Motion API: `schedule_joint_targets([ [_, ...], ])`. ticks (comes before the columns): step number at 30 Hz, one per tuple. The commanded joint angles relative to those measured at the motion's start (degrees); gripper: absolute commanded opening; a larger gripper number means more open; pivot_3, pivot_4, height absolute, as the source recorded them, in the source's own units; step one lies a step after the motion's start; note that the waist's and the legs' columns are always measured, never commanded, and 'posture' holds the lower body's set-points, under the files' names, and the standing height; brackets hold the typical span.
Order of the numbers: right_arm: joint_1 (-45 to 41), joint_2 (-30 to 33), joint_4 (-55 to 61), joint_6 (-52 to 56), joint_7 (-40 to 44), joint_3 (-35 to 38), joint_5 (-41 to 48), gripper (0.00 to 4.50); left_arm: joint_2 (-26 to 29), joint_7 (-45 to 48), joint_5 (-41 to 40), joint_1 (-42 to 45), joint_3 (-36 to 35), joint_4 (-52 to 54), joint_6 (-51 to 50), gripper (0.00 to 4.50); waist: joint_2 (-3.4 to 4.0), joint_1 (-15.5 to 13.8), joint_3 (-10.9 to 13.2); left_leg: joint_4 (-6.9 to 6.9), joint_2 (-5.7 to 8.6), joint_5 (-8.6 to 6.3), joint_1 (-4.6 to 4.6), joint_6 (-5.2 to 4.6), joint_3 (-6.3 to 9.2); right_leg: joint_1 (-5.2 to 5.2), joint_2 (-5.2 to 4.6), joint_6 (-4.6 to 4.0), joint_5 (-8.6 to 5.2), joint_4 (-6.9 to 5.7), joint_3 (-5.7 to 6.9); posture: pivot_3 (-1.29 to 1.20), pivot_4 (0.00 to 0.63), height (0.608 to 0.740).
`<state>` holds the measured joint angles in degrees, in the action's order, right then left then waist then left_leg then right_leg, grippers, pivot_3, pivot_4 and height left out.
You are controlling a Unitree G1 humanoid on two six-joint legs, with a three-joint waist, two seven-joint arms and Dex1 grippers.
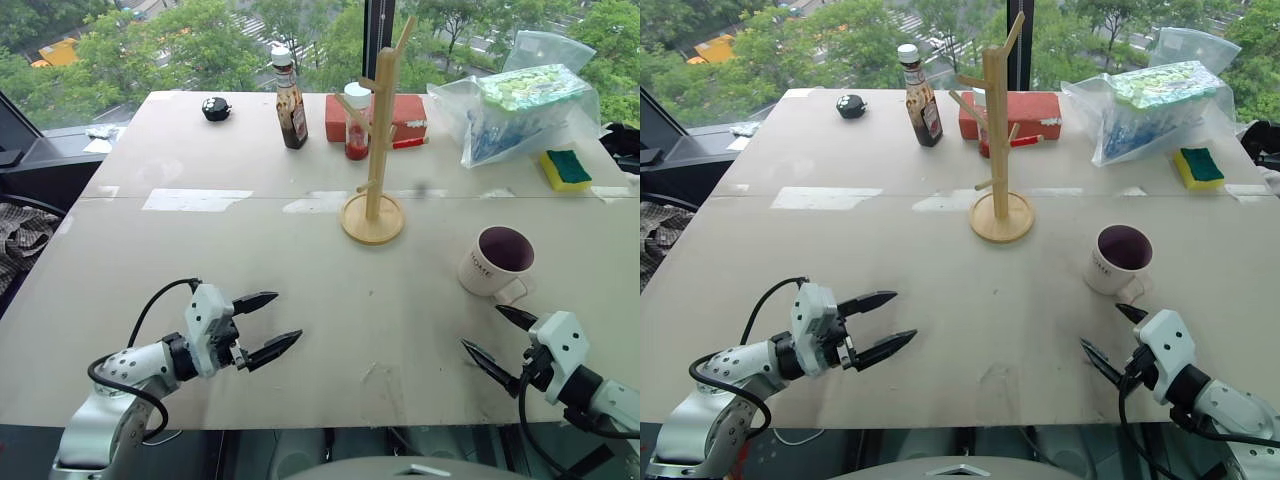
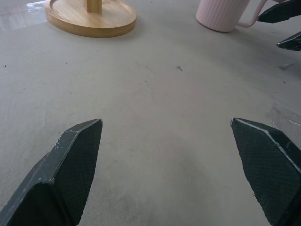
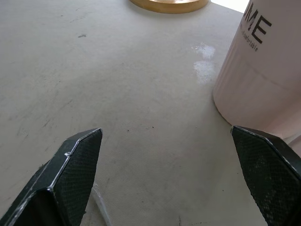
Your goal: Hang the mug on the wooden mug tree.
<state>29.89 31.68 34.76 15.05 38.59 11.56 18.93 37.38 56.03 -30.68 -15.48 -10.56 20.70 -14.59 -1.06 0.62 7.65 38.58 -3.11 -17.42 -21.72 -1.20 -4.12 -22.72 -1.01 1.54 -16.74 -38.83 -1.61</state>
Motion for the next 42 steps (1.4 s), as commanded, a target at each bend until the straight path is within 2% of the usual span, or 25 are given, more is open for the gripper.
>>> schedule_joint_targets([
  [1,0.4,-0.3,1.2,-1.5,0.3,-0.2,0.2,4.43,0.0,0.7,-2.0,0.9,-0.1,2.4,-0.1,4.50,0.00,0.0,0.0,0.00,0.00,0.00,0.00,0.00,0.00,0.00,0.00,0.00,0.00,0.00,0.00,0.00,0.150,0.740],
  [4,1.4,-1.0,2.3,-2.3,0.2,-0.8,0.3,4.43,-0.3,3.3,-4.2,2.1,0.0,2.8,0.7,4.50,-0.02,-0.2,0.0,0.00,0.00,0.00,-0.01,0.00,0.02,0.00,0.00,0.00,0.00,0.00,0.02,0.00,0.150,0.740],
  [11,5.2,-2.3,2.8,-4.1,0.7,0.5,2.3,4.43,3.4,13.7,-8.0,1.3,-0.8,3.1,1.4,4.50,-0.02,0.1,0.0,0.00,0.00,0.00,0.01,0.00,0.00,0.00,0.01,0.00,0.00,-0.01,0.00,0.00,0.150,0.740],
  [15,8.2,-9.0,4.0,-5.1,-5.7,3.5,3.7,4.43,4.5,15.8,-7.9,0.4,-0.5,4.0,2.0,4.50,-0.04,-0.2,0.0,0.00,-0.01,0.00,0.00,0.00,0.00,0.00,0.00,0.00,-0.01,0.01,0.02,0.00,0.150,0.740],
  [20,11.1,-16.4,5.9,-6.9,-13.6,0.8,-2.9,4.43,4.9,17.3,-8.5,2.3,0.2,4.2,1.8,4.50,-0.04,-0.1,-0.1,-0.01,-0.04,0.00,0.02,0.00,0.03,0.01,-0.02,-0.01,-0.02,-0.02,0.03,0.00,0.150,0.740],
  [24,6.8,-19.2,4.8,-6.2,-20.3,1.2,-7.1,4.43,5.5,19.4,-8.4,3.5,-0.1,3.3,2.4,4.50,-0.06,0.3,-0.1,0.00,-0.03,0.01,0.04,0.01,-0.06,0.00,-0.02,-0.01,-0.02,-0.01,-0.04,0.00,0.150,0.740],
  [28,0.3,-20.2,2.3,-3.3,-24.6,3.2,-7.1,4.43,5.9,19.7,-8.9,4.5,-0.6,2.8,1.4,4.50,-0.06,0.1,-0.1,-0.01,-0.02,0.06,0.06,0.11,-0.05,0.00,0.02,-0.01,-0.02,-0.03,-0.04,0.00,0.150,0.740],
  [41,-5.3,-20.1,-3.7,-2.1,-29.4,4.0,-11.1,4.43,7.0,19.7,-9.0,4.8,-1.9,2.8,0.8,4.50,-0.04,0.1,-0.1,-0.03,-0.02,0.03,0.02,0.06,-0.03,-0.01,0.02,-0.04,-0.03,-0.01,-0.02,0.00,0.150,0.740],
  [42,-5.7,-20.0,-4.1,-2.1,-29.6,4.4,-11.1,4.20,7.0,19.7,-8.9,5.0,-1.8,2.8,0.7,4.50,-0.03,0.1,-0.1,-0.03,-0.02,0.03,0.02,0.07,-0.04,-0.01,0.01,-0.04,-0.03,0.00,-0.03,0.00,0.150,0.740],
])
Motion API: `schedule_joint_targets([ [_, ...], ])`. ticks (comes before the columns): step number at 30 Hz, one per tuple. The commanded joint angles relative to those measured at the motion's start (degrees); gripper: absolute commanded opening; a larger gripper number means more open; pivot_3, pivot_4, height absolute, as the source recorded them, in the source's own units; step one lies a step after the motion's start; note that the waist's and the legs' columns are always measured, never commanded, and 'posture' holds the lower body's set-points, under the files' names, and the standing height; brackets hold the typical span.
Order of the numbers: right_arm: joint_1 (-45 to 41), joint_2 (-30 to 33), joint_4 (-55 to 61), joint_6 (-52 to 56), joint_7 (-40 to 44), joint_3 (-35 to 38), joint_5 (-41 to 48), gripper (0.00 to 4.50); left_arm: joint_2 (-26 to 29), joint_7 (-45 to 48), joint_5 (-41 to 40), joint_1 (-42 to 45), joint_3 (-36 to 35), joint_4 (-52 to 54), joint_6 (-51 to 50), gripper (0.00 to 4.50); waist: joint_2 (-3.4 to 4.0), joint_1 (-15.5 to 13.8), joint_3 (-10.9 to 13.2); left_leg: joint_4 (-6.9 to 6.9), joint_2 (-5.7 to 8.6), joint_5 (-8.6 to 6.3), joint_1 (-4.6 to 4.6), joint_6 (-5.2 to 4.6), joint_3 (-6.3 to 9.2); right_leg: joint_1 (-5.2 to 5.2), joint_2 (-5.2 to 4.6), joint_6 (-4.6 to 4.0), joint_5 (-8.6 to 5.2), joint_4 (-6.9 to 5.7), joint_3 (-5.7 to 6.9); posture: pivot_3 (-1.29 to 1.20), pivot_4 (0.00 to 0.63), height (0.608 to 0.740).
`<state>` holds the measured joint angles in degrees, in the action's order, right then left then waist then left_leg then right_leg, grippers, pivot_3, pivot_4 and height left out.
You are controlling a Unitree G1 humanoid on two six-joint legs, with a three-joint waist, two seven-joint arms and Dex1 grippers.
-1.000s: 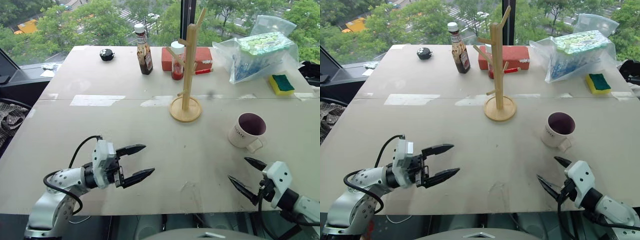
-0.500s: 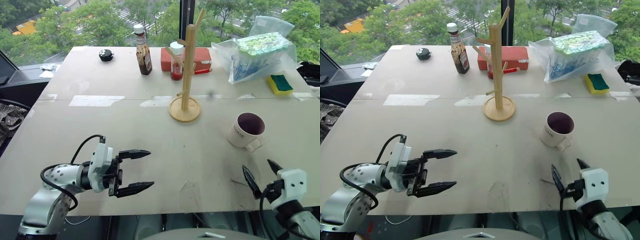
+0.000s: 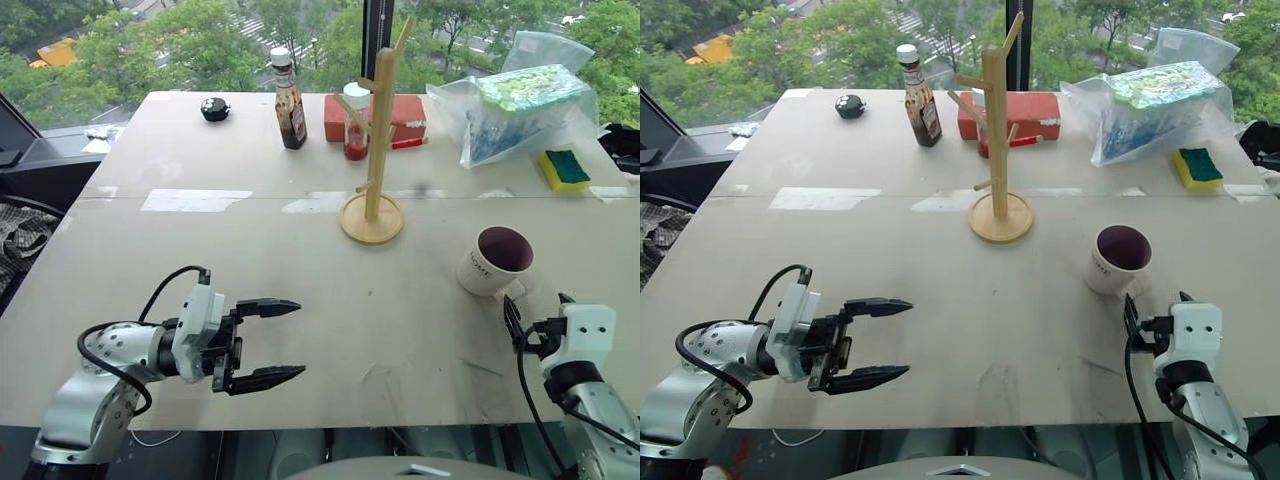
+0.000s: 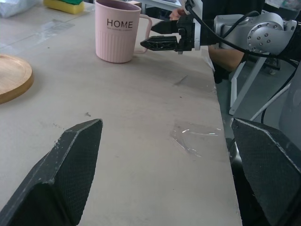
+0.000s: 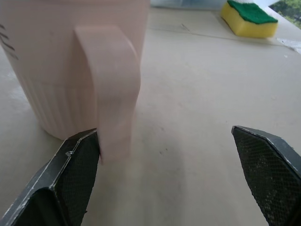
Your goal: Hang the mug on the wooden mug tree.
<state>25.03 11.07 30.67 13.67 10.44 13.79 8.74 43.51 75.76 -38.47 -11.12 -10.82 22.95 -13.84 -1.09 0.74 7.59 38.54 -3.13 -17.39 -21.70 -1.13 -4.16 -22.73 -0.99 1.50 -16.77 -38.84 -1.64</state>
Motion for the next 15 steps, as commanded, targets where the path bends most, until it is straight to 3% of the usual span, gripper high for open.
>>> schedule_joint_targets([
  [1,-1.0,0.5,-0.2,-0.8,-1.6,2.4,-0.9,3.87,0.9,-0.1,-1.1,0.7,-1.6,0.5,0.0,4.50,0.00,0.0,0.0,0.00,0.00,0.00,0.00,0.00,-0.01,0.00,0.00,0.00,0.00,0.00,-0.01,0.00,0.150,0.740],
  [2,-1.2,0.6,-0.5,-0.8,-2.0,2.7,-1.4,3.77,1.0,-0.1,-1.2,0.7,-1.7,0.6,-0.1,4.50,0.00,0.0,0.0,0.00,0.00,0.00,0.00,0.00,-0.01,0.00,0.00,0.00,0.00,0.00,-0.01,0.00,0.150,0.740],
  [9,-6.7,1.8,-5.8,-2.7,-0.9,3.0,-0.7,0.14,0.2,-1.2,-1.3,2.4,-1.2,0.7,-1.0,4.50,0.00,0.1,0.0,0.01,0.00,0.00,0.01,0.00,-0.01,0.00,0.01,0.00,0.00,-0.01,-0.01,0.00,0.150,0.740],
  [15,-11.4,3.0,-11.2,-5.1,1.8,2.3,-0.1,0.05,-0.2,-2.4,-1.3,2.5,-0.9,1.4,-1.2,4.50,0.01,0.1,0.0,0.00,0.01,0.00,0.01,0.01,-0.02,0.00,0.03,0.00,0.01,-0.01,-0.03,0.00,0.150,0.740],
])
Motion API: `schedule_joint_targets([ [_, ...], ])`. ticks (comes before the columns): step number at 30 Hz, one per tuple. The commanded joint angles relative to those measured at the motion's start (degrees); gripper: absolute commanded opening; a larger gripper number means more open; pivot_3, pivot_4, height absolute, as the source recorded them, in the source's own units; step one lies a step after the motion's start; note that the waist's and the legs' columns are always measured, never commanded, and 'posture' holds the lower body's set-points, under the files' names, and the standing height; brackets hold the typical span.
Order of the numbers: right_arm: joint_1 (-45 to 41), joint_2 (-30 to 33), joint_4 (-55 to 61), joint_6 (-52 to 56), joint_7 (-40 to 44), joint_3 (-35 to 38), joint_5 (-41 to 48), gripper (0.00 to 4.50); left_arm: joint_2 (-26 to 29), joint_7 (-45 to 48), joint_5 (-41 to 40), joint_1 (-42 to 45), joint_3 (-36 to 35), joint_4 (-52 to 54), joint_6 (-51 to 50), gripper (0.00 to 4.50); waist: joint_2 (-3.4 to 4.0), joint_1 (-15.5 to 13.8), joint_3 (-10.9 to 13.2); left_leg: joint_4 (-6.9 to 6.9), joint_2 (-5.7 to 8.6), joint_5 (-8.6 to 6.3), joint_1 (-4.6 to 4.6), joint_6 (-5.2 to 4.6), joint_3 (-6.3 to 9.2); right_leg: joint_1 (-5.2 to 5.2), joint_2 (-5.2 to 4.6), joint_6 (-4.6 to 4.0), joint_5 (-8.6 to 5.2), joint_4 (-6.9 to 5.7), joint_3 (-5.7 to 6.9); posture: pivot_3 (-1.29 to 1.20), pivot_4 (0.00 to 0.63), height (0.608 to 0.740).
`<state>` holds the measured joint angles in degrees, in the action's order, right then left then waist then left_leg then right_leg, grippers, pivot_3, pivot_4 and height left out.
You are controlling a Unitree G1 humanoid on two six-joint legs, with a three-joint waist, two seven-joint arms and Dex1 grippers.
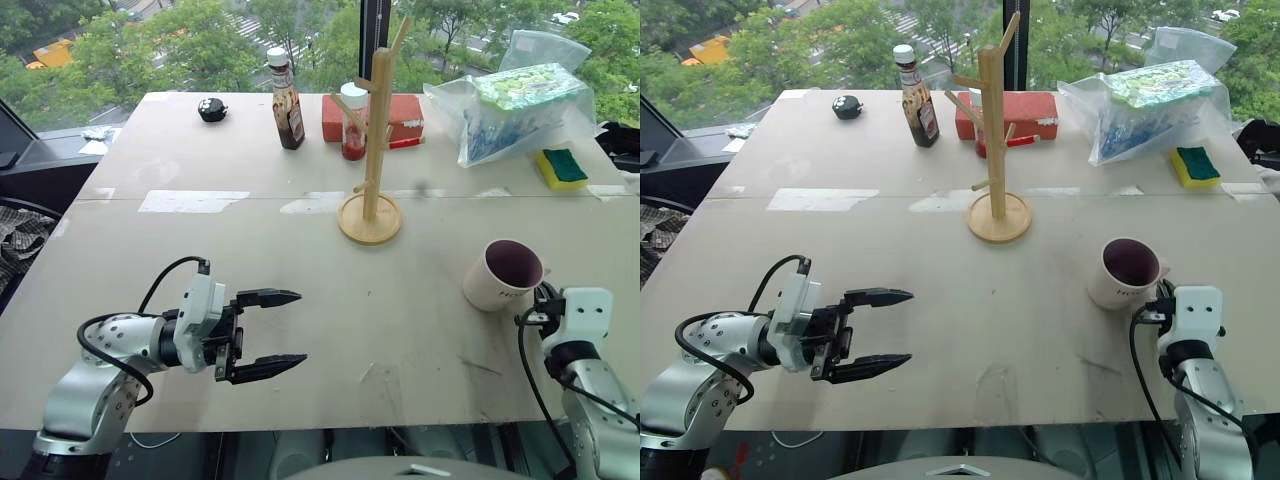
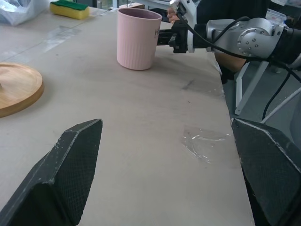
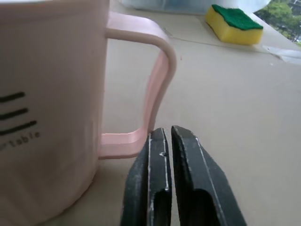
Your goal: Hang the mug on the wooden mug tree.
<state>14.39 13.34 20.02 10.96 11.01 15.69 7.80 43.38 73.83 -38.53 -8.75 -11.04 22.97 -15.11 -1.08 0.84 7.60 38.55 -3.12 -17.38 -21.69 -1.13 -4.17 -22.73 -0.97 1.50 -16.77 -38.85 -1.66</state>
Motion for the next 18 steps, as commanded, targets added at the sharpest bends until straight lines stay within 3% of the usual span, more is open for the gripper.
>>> schedule_joint_targets([
  [1,-1.0,0.9,-1.1,-2.8,1.5,0.4,0.9,0.05,-0.2,-0.7,-1.3,0.1,-0.9,1.4,0.0,4.50,0.00,0.0,0.0,0.00,0.00,0.00,0.00,0.00,0.00,0.00,0.00,0.00,0.00,0.00,0.00,0.00,0.150,0.740],
  [6,-0.2,2.1,-1.6,-3.4,5.4,0.7,3.1,0.05,-0.3,-1.5,-1.2,-0.2,-1.2,1.6,0.1,4.50,0.01,-0.1,0.0,-0.01,0.00,0.00,-0.02,0.00,0.00,0.00,-0.02,0.00,0.00,0.01,0.00,0.00,0.150,0.740],
  [9,0.6,3.1,-1.6,-4.0,8.4,0.5,5.1,0.83,-0.4,-1.8,-1.0,-0.4,-1.0,1.5,0.3,4.50,0.01,-0.1,0.0,-0.01,0.00,0.00,-0.02,0.00,0.00,0.00,-0.02,0.00,0.00,0.01,0.01,0.00,0.150,0.740],
  [11,0.0,3.4,-2.2,-3.8,8.4,0.7,5.2,1.95,-0.5,-2.0,-0.9,0.0,-0.7,1.3,0.2,4.50,0.01,0.0,0.0,-0.01,-0.01,-0.01,-0.01,-0.02,0.00,0.00,-0.02,0.00,0.00,-0.01,0.00,0.00,0.150,0.740],
  [13,-0.8,3.4,-2.9,-3.5,7.9,1.2,5.3,2.66,-0.5,-2.2,-0.9,0.3,-0.6,1.2,0.1,4.50,0.01,0.1,0.0,-0.01,-0.01,-0.01,0.01,-0.03,-0.01,0.00,-0.02,0.00,0.01,-0.02,-0.02,0.00,0.150,0.740],
  [18,-3.9,4.7,-6.1,-3.9,8.6,1.6,5.7,2.66,-0.8,-2.7,-0.7,-1.3,-0.6,2.4,0.7,4.50,0.01,0.0,0.0,0.00,0.00,-0.01,0.01,-0.01,-0.02,0.00,-0.01,0.00,0.01,-0.01,-0.03,0.00,0.150,0.740],
])
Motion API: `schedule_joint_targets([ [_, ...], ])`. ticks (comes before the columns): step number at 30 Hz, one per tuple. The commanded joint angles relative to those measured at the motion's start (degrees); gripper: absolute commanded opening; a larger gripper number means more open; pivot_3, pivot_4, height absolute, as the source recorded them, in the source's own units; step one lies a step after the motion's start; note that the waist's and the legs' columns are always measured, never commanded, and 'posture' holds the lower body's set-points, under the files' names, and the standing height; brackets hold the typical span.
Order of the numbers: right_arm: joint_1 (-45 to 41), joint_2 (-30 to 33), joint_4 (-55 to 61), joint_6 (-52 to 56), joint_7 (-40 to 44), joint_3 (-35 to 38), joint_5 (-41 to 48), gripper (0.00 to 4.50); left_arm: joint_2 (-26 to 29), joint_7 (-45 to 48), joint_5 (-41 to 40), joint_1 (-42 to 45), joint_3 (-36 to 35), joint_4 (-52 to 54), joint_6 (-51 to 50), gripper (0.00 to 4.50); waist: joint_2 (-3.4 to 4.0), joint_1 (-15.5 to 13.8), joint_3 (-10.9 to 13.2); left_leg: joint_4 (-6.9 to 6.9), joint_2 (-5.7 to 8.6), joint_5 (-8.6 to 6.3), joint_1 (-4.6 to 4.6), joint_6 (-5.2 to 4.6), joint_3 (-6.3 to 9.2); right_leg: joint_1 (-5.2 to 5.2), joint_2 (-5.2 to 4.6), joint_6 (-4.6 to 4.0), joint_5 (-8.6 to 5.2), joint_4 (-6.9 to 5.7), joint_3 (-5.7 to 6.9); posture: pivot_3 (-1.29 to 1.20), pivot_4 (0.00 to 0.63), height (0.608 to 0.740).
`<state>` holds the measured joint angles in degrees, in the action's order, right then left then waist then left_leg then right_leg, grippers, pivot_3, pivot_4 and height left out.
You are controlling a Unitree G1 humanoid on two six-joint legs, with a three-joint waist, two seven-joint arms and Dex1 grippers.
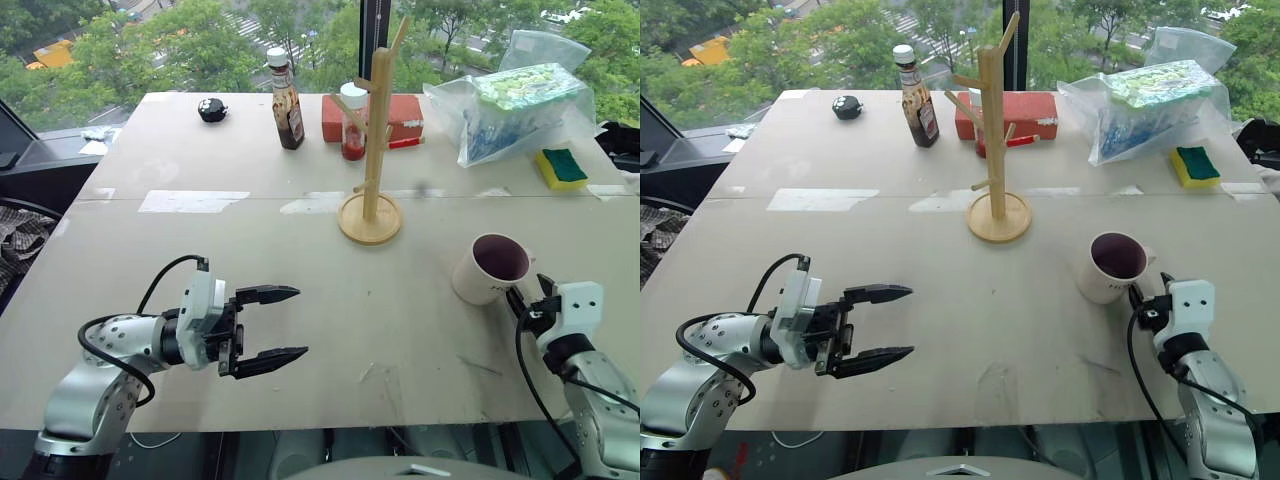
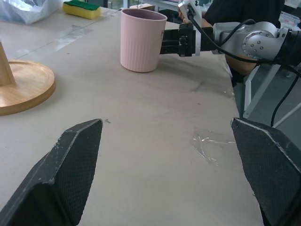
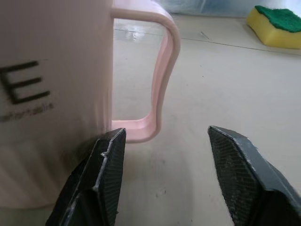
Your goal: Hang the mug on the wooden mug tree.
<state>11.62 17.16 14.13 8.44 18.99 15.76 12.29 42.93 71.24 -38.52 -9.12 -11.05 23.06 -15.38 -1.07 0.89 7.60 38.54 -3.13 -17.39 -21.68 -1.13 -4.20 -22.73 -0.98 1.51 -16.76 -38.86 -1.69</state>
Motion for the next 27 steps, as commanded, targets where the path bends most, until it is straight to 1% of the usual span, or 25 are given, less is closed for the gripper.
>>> schedule_joint_targets([
  [1,-1.6,1.1,-0.6,-1.5,0.9,1.5,1.4,2.66,-0.4,-0.1,-0.6,-1.3,-0.6,2.5,1.1,4.50,0.00,0.0,0.0,0.00,0.00,0.00,0.00,0.00,0.00,0.00,0.00,0.00,0.00,0.00,0.00,0.00,0.150,0.740],
  [9,-9.9,3.4,-11.2,-4.3,5.1,-0.1,2.1,2.66,-1.7,-0.2,0.5,-8.1,-1.4,5.6,4.7,4.50,0.01,0.1,0.0,0.00,0.00,-0.01,0.02,-0.01,-0.04,0.00,0.00,0.00,0.00,0.00,-0.05,0.00,0.150,0.740],
  [12,-12.3,3.5,-14.1,-6.0,6.9,-0.4,2.8,1.87,-1.8,-0.7,0.5,-10.5,-2.2,7.0,5.8,4.50,0.02,0.0,0.0,-0.01,-0.01,-0.01,0.02,-0.02,-0.02,0.00,0.01,-0.01,0.00,0.00,-0.03,0.00,0.150,0.740],
  [13,-12.8,3.7,-14.8,-6.6,8.0,-0.5,3.1,1.46,-2.0,-1.2,0.3,-11.2,-2.5,7.5,5.9,4.50,0.02,0.0,0.0,-0.01,-0.01,-0.01,0.01,-0.02,-0.02,0.00,0.00,-0.01,0.00,0.00,-0.03,0.00,0.150,0.740],
  [15,-13.1,4.1,-15.5,-7.8,9.5,-0.9,3.1,0.47,-2.3,-2.0,0.0,-12.1,-2.9,8.3,6.0,4.50,0.02,-0.1,0.0,-0.01,-0.01,-0.01,0.00,-0.02,-0.03,0.00,-0.01,-0.01,0.00,0.02,-0.02,0.00,0.150,0.740],
  [16,-13.4,4.3,-15.8,-8.2,10.2,-0.9,3.4,0.06,-2.3,-2.3,-0.3,-11.9,-3.0,8.3,5.8,4.50,0.02,-0.1,0.0,-0.01,-0.01,-0.02,0.00,-0.03,-0.03,0.00,-0.02,-0.01,0.00,0.02,-0.03,0.00,0.150,0.740],
  [22,-16.1,7.4,-13.7,-8.6,15.1,-1.1,5.7,0.06,-3.1,-4.0,-3.3,-9.6,-3.7,6.4,4.2,4.50,0.05,0.0,0.0,0.00,0.00,-0.02,0.00,-0.04,-0.01,0.01,-0.03,0.00,0.01,0.01,-0.01,0.00,0.150,0.740],
  [25,-19.7,10.2,-12.1,-7.6,19.1,-2.4,6.9,0.06,-4.2,-4.9,-6.7,-8.3,-4.5,5.1,2.8,4.50,0.12,0.3,0.1,0.00,-0.01,-0.02,0.02,-0.05,-0.03,0.01,0.00,0.00,0.01,-0.01,-0.05,0.00,0.150,0.740],
  [27,-22.9,12.8,-11.6,-6.6,22.3,-3.8,7.2,0.06,-4.6,-4.7,-7.3,-7.6,-5.0,4.4,2.8,4.50,0.16,0.3,0.1,0.00,-0.01,-0.02,0.02,-0.04,-0.04,0.00,0.00,0.00,0.01,-0.01,-0.06,0.00,0.150,0.740],
])
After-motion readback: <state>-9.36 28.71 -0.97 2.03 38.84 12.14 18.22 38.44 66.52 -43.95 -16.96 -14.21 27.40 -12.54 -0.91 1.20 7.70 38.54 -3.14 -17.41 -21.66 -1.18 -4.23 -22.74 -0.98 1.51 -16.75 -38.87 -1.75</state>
